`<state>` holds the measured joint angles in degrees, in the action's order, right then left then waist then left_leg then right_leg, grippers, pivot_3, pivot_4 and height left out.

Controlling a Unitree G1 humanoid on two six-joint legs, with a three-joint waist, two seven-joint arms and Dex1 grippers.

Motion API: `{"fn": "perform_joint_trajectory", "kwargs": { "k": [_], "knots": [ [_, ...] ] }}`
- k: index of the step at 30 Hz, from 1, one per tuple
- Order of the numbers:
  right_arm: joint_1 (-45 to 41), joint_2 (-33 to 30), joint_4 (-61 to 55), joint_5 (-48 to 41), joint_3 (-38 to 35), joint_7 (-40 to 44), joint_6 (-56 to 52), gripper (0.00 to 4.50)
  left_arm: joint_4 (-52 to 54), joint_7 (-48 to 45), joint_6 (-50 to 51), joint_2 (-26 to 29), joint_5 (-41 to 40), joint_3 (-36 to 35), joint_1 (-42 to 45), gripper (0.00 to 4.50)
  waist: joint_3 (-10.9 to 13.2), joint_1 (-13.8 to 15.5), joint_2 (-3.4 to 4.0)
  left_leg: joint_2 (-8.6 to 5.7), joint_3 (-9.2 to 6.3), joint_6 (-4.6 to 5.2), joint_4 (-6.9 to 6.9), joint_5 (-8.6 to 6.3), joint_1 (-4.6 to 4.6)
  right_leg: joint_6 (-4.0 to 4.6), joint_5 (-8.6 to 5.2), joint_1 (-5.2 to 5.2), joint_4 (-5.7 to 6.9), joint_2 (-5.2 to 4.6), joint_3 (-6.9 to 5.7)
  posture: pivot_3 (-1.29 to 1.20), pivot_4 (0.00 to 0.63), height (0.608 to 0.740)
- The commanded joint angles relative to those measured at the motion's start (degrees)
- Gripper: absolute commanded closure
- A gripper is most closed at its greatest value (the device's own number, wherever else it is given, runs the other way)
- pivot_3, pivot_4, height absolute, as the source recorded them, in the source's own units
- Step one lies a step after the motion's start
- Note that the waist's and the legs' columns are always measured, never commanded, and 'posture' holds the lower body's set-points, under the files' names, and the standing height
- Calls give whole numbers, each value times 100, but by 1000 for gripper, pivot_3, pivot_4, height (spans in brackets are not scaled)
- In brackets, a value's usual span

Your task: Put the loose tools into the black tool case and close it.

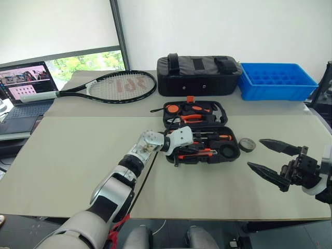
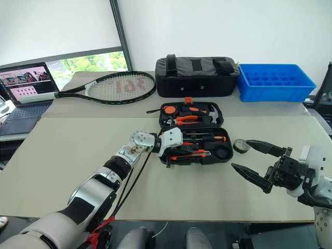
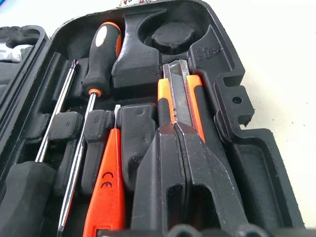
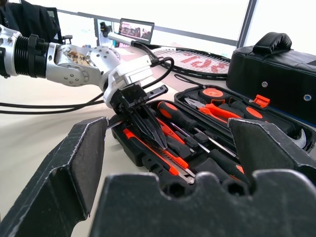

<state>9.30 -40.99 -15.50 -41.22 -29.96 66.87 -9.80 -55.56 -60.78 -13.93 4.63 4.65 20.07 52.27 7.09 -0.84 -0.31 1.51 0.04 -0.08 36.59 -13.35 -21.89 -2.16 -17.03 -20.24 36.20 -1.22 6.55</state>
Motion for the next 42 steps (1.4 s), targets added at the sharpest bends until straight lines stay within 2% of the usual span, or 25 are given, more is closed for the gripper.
{"fn": "perform_joint_trajectory", "kwargs": {
  "k": [1, 5, 11, 14, 16, 24, 34, 42],
  "knots": [
    [-46, -115, -177, 59, -15, -169, -52, 0, -249, 63, 71, 70, 276, 110, -83, 4453, 0, 0, 0, 0, 0, 0, 0, 0, 0, 0, 0, 0, 0, 0, 0, 0, 150, 707],
    [-121, -285, -38, 389, 101, -323, -80, 0, 146, 136, 133, 157, 37, -157, 5, 4453, 0, -1, 0, 0, 0, 0, 0, 0, -1, 0, 0, -1, 1, 0, 0, 0, 150, 707],
    [-439, -913, 728, 1109, 474, -334, -140, 0, 1454, -93, 1003, 501, -633, -736, -193, 4453, 1, -74, 3, 2, 1, 0, 0, 0, -9, 0, 0, -25, 7, 3, 5, 0, 150, 707],
    [-910, -1242, 1338, 1353, 760, -301, -293, 0, 2794, -476, 1952, 843, -1217, -976, -538, 3660, 0, -108, 8, 8, 0, 1, -3, 0, -9, 3, 2, -40, 6, 5, 3, 0, 150, 707],
    [-1254, -1386, 1764, 1537, 963, -189, -213, 0, 3615, -718, 2551, 1112, -1549, -1031, -771, 3012, 1, -126, 11, 8, 1, 1, -3, 0, -11, 38, 23, -45, 4, 5, 5, 0, 150, 707],
    [-2714, -1733, 3803, 2796, 2263, 607, 820, 0, 6012, -687, 4259, 2136, -2473, -1445, -1335, 60, 3, -142, 15, 9, 0, 1, 0, 0, -6, 40, 24, -44, 1, 2, 3, 0, 150, 707],
    [-4905, -1337, 6312, 3868, 3393, 1343, 2110, 0, 8158, -403, 5679, 3668, -3442, -2264, -2520, 21, 21, -217, 19, 21, 7, 1, -4, 0, 25, 44, 25, -32, 1, 1, 11, 0, 150, 707],
    [-5875, -946, 7655, 4532, 3865, 1420, 2907, 0, 8858, -39, 6016, 3973, -4108, -2695, -3187, 21, 21, -165, 25, 21, 7, 1, -7, -1, 44, 45, 25, -13, -4, -13, 4, 0, 150, 707]
  ]
}}
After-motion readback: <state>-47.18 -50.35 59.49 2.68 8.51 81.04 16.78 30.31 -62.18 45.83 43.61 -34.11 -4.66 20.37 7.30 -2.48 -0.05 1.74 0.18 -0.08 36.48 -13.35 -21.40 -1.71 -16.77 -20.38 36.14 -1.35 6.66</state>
